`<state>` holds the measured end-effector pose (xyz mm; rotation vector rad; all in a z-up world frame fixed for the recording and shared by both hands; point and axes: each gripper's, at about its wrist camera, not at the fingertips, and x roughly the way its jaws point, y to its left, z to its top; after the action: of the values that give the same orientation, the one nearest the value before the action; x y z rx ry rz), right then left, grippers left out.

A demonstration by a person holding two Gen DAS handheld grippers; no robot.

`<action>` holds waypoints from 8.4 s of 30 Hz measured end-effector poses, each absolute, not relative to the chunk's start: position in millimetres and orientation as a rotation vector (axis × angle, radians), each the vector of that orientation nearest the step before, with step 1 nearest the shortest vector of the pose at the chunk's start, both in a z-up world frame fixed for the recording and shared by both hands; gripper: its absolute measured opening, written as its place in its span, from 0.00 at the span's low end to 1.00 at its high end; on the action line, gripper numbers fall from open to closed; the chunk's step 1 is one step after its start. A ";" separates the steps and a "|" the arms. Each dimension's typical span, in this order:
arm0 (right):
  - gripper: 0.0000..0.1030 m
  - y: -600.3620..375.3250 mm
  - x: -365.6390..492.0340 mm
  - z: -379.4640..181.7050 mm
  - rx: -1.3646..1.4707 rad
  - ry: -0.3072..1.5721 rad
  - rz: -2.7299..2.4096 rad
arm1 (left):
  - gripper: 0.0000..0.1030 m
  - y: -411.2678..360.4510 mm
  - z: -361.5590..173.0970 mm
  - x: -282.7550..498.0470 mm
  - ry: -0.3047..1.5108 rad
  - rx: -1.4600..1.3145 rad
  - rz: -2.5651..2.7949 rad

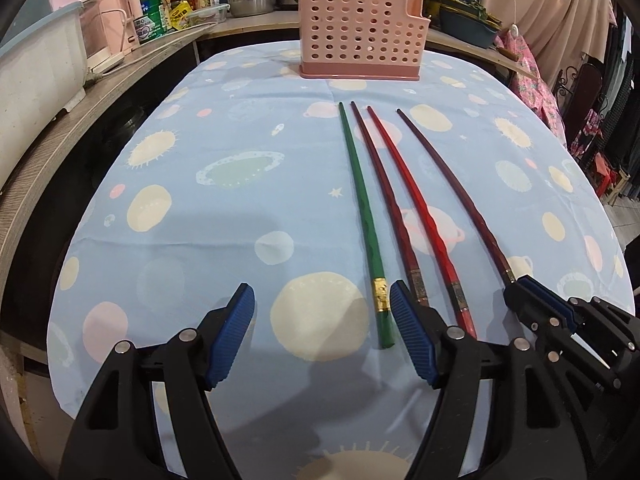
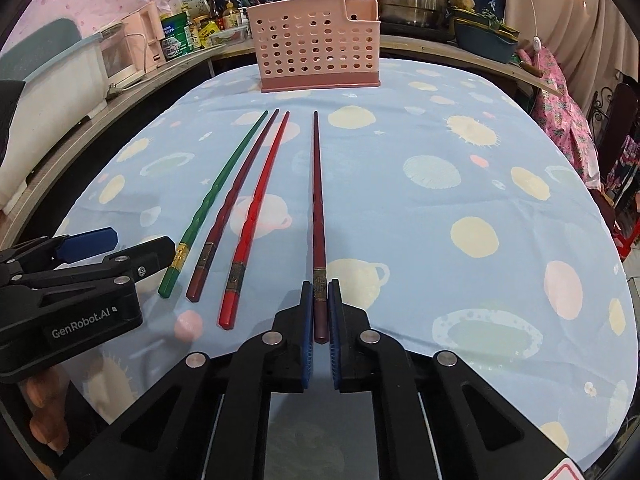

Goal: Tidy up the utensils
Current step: 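Grasp a dark red chopstick with the right tool while the left tool grasps the green one, then lift both chopsticks and carry both tools over the pink basket, then lower both chopsticks into the basket and open both tools, then move both open tools down to the last two red chopsticks, then grasp the bright red chopstick with the right tool while the left tool grasps the dark red one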

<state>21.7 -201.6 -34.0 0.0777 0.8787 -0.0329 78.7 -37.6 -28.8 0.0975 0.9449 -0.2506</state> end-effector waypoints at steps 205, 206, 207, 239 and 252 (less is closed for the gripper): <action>0.42 -174.6 42.4 -27.2 0.076 0.855 0.060 | 0.52 -20.2 -7.6 114.2 0.897 0.088 -0.093; 0.40 -173.1 42.5 -28.4 0.071 0.856 0.060 | 0.52 -19.4 -8.4 114.0 0.899 0.088 -0.093; 0.39 -171.7 42.5 -29.6 0.065 0.858 0.060 | 0.52 -18.6 -9.0 114.2 0.902 0.086 -0.092; 0.07 -233.3 25.2 -35.7 0.105 0.847 -0.106 | 0.73 -59.8 -26.9 95.5 0.970 0.102 -0.216; 0.07 -240.0 22.0 -36.1 0.135 0.845 -0.102 | 0.72 -75.5 -39.4 91.6 0.994 0.116 -0.242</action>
<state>22.0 -240.0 -36.1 0.1353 0.8453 -0.1024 91.6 -75.5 -39.4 0.1159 0.9944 -0.2421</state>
